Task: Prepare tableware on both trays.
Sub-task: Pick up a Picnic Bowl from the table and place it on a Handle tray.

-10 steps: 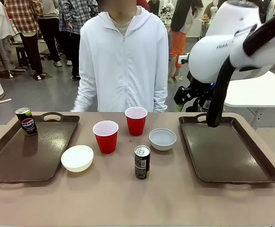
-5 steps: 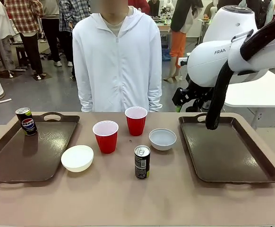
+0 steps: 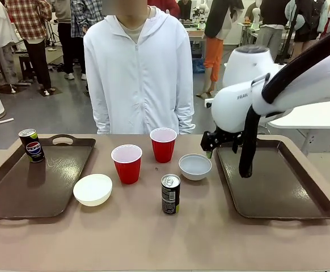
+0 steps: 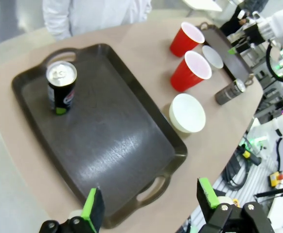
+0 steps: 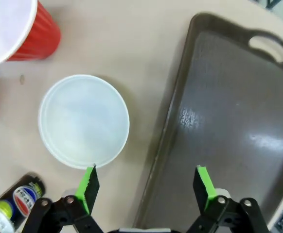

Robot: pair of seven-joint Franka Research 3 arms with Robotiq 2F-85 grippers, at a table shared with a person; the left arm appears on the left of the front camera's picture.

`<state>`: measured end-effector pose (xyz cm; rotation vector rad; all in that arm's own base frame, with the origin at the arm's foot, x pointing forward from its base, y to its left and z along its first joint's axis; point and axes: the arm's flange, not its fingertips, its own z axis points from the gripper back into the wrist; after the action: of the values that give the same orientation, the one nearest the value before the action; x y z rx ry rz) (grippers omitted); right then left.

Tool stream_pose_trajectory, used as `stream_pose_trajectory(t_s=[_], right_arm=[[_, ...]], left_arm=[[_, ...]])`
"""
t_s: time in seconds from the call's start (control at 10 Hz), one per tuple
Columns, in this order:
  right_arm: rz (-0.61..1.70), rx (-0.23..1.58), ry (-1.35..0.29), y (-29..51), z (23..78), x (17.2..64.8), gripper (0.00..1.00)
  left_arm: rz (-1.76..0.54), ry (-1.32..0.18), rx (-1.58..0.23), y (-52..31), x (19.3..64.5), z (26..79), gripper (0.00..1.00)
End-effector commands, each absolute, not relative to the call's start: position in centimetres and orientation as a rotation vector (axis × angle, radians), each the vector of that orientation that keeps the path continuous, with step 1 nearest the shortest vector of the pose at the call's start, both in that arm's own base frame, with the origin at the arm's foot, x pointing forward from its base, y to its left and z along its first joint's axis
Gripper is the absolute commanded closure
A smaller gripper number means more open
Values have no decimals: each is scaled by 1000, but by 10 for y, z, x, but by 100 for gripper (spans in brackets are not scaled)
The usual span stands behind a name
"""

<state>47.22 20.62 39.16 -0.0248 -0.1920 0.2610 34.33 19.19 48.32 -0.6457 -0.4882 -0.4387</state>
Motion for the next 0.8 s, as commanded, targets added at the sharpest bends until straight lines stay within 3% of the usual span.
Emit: stream_pose_trajectory(t_s=[0.0,0.5,0.7], right_arm=[[232,-44,-206,225,384,489,0],[225,-45,-140,247,348,515,3],[220,-20,-114,241,339,524,23]], left_arm=[[-451,-491,-641,193,344,483,0],[-451,-491,-641,193,344,483,0],[-451,-491,-641,193,344,483,0]])
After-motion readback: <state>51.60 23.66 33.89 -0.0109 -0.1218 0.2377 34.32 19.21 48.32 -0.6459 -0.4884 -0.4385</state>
